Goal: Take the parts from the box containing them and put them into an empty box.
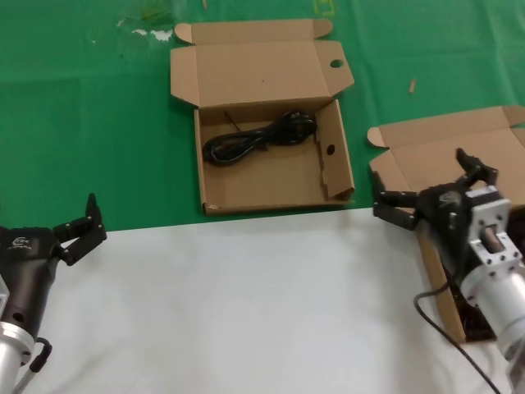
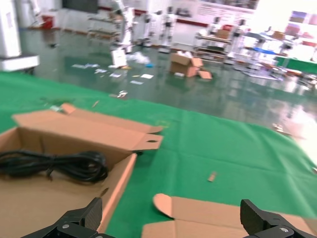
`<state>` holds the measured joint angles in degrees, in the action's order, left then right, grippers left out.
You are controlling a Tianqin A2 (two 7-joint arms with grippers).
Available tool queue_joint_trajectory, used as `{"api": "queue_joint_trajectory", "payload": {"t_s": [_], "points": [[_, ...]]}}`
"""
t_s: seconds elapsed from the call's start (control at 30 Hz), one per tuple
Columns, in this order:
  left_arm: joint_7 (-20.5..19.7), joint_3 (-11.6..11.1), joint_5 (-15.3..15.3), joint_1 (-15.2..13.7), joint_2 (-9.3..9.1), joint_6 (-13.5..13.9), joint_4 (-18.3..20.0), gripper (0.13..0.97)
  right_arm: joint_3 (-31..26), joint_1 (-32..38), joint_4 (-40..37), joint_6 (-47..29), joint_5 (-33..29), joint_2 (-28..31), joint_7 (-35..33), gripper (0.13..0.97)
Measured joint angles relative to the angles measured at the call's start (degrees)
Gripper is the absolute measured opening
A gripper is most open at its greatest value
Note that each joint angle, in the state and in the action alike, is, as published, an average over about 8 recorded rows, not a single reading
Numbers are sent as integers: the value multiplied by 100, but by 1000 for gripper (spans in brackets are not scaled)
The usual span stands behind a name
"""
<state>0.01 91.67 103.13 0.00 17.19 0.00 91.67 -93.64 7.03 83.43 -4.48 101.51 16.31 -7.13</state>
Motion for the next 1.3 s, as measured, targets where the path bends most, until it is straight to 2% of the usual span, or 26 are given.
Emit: {"api": "queue_joint_trajectory", "payload": {"t_s": [0.27, 1.3], "points": [[-1, 0, 0, 0, 0, 0, 0, 966, 123, -437, 513, 281, 101, 55, 448, 966], [-1, 0, 0, 0, 0, 0, 0, 966, 127, -453, 532, 290, 105, 57, 463, 966]]}}
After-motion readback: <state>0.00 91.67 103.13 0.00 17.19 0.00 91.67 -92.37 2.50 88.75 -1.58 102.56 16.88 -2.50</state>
